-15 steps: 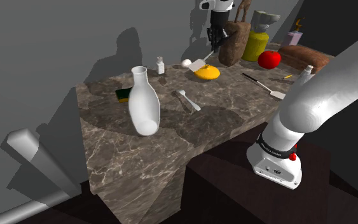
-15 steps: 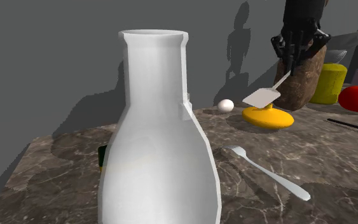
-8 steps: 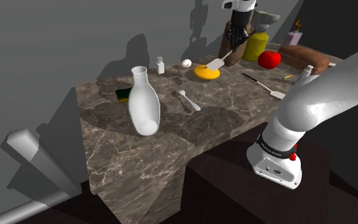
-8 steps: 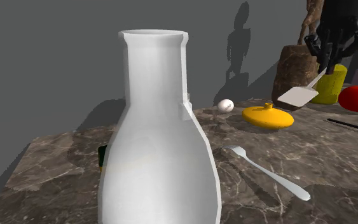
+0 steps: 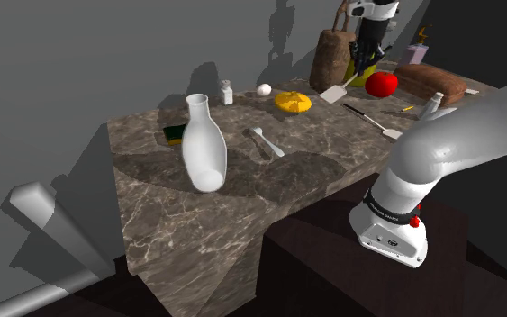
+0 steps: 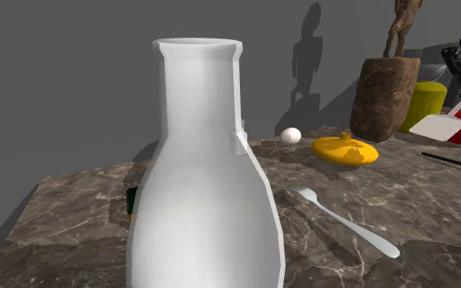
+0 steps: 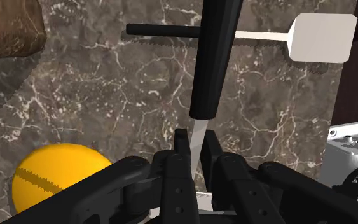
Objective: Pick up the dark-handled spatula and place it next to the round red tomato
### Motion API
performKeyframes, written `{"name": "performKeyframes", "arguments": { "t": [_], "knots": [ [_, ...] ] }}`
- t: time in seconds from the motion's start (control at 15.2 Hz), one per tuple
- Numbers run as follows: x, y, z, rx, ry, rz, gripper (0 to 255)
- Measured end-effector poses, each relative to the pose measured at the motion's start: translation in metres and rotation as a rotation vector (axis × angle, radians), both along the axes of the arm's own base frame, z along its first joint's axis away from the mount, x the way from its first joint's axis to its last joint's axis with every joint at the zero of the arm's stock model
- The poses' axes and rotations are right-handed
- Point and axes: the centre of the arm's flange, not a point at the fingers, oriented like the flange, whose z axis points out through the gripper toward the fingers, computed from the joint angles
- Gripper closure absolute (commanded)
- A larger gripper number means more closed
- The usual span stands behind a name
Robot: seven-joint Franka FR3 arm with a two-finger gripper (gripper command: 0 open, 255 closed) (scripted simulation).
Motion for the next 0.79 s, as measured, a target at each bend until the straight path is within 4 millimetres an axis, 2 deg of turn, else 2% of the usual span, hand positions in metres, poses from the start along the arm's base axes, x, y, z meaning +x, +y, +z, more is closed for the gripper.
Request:
{"name": "performKeyframes", "arguments": {
  "t": [0.59, 0.79],
  "knots": [
    [-0.09, -0.079, 0.003, 0.0, 0.0, 0.0, 255],
    [-0.127, -0.107, 0.006, 0.0, 0.0, 0.0, 255]
  ]
}}
